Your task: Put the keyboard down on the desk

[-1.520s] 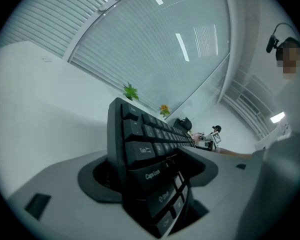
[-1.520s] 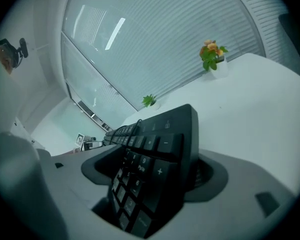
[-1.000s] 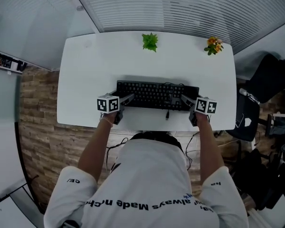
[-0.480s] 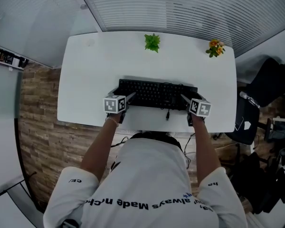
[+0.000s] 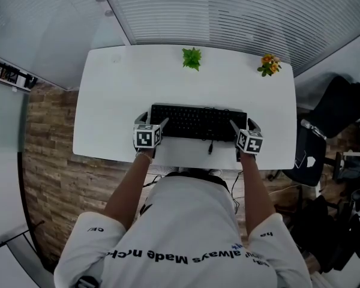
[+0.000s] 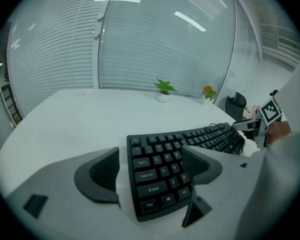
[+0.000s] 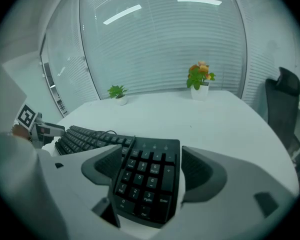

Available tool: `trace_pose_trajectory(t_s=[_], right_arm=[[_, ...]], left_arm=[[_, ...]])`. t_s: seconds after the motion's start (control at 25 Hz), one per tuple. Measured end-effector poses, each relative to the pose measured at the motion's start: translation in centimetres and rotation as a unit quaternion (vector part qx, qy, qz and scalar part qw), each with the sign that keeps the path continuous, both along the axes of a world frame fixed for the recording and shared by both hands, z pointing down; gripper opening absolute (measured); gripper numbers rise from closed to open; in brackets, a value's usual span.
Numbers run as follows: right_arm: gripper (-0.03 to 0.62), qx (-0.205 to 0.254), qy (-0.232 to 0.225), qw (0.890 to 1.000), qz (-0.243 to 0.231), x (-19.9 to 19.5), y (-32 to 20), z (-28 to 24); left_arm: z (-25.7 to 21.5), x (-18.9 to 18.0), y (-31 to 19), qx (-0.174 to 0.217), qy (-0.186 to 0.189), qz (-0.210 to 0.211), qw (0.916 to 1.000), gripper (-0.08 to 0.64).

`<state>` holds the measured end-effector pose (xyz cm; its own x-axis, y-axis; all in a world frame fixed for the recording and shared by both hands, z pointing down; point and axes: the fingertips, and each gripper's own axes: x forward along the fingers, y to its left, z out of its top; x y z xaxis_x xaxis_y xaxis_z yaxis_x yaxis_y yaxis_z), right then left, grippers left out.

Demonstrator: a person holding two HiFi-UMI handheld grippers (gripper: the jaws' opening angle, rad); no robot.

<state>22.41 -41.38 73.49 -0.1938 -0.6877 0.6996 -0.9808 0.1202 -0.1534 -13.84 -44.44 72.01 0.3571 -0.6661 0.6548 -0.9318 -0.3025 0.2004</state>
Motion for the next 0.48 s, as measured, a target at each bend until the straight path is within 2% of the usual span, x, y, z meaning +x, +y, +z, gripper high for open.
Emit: trace_pose_trajectory(t_s=[0.16, 0.36, 0.48], right_arm=[[0.296, 0.052, 0.006, 0.998, -0.018, -0.1, 0.2, -4.2], [0.178, 0.121, 0.01, 0.991, -0.054, -1.5, 0.5, -10.2], [0.139, 0.157, 0.0, 0.985, -0.068, -2.8, 1.0, -14.5]], left_arm=[[-2.8, -0.4, 0.0, 0.037, 0.014, 0.004, 0.9992, 0.401], [-8.5, 0.3, 0.1, 0.098, 0.047, 0.013, 0.994, 0.215], [-13.1, 1.4, 0.5, 0.14, 0.072, 0.027, 0.9872, 0.157]])
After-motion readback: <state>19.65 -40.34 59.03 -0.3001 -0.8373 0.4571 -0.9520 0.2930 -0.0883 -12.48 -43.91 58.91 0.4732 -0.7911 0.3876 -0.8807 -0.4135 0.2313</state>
